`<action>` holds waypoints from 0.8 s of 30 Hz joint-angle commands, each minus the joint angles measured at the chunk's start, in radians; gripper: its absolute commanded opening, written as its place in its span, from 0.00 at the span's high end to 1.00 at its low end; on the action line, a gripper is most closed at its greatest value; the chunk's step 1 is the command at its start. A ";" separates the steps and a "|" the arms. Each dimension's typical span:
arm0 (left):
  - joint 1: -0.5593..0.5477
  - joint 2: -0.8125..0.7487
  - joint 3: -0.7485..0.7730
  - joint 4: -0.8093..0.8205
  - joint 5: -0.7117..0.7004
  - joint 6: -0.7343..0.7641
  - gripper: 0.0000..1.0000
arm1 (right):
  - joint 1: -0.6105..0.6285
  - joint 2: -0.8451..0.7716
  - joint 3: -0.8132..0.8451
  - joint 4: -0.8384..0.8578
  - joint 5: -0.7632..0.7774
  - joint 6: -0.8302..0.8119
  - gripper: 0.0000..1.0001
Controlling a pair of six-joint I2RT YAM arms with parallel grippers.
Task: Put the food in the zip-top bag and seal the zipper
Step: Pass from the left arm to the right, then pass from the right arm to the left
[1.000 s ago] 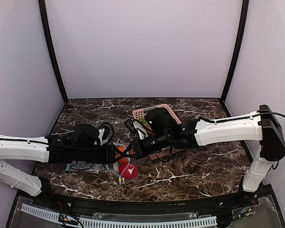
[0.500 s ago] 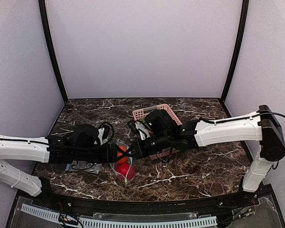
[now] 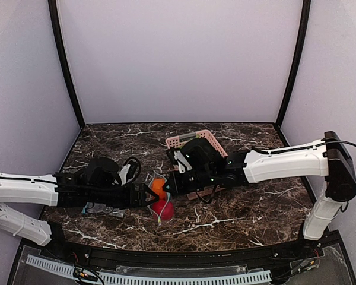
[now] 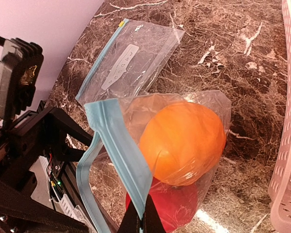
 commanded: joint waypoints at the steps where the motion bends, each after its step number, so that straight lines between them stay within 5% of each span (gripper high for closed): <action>1: 0.000 0.021 -0.025 0.025 0.039 -0.020 0.08 | 0.009 -0.037 0.006 0.004 0.048 0.014 1.00; 16: 0.000 0.155 -0.001 0.015 0.050 0.005 0.13 | 0.030 -0.032 0.019 0.005 0.059 0.013 1.00; 24: -0.001 0.196 0.006 -0.004 0.046 0.019 0.27 | 0.048 -0.029 0.027 0.009 0.062 0.014 1.00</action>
